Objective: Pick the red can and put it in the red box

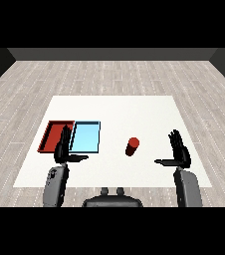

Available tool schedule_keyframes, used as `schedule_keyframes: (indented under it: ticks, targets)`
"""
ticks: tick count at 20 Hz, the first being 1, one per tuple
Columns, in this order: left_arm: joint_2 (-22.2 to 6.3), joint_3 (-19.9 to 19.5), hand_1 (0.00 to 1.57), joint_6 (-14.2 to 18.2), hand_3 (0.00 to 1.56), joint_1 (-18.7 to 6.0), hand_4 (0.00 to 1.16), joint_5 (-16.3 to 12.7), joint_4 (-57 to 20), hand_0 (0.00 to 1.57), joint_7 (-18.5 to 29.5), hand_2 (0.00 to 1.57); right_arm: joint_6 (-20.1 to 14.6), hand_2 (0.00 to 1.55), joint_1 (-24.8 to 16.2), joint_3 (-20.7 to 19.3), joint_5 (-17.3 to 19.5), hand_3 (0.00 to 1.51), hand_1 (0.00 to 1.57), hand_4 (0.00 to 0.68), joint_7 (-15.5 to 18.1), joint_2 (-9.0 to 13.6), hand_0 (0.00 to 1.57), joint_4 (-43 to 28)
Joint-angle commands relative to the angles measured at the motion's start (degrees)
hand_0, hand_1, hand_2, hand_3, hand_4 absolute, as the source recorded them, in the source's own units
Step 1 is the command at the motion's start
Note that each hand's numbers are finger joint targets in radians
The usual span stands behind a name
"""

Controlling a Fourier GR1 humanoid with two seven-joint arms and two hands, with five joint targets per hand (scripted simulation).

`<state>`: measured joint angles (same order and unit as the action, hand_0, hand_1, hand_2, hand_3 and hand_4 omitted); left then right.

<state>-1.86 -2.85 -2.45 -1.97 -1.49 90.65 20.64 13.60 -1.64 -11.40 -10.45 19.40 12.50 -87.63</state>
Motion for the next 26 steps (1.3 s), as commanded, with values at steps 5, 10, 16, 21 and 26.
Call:
schedule_keyframes:
  ticks: [5, 10, 16, 21, 26]
  targets:
    - [1.7, 1.3, 0.0, 0.2, 0.0, 0.5, 0.0, 0.6, -3.4, 0.0, 5.9, 0.0, 3.3, 0.0, 2.7, -2.2, 0.2, 0.0, 0.0, 0.0, 6.8, -0.2, 0.0, 7.7]
    - [1.3, 1.9, 0.0, -0.6, 0.0, 1.1, 0.0, -1.4, 3.1, 0.0, 0.7, 0.0, 2.4, 0.0, 1.6, 0.2, 0.3, 0.0, 0.0, 0.0, 0.6, -2.0, 0.0, 2.2]
    - [-1.5, -1.4, 0.0, -2.5, 0.0, -0.6, 0.0, -3.9, 1.5, 0.0, 0.6, 0.0, 0.5, 0.0, 7.8, 1.5, 1.2, 0.0, 0.0, 0.0, -1.5, -4.1, 0.0, 8.1]
    - [-1.1, -0.7, 0.0, -2.9, 0.0, 3.6, 0.0, -3.7, 3.3, 0.0, 3.1, 0.0, 1.4, 0.0, 8.6, 1.5, 1.3, 0.0, 0.0, 0.0, 0.4, -4.3, 0.0, 12.3]
    - [0.4, -0.2, 0.0, -0.7, 0.0, 1.9, 0.0, -3.1, 3.1, 0.0, 3.0, 0.0, 1.8, 0.0, 8.7, 3.0, 2.9, 0.0, 0.0, 0.0, 4.1, -6.0, 0.0, 17.6]
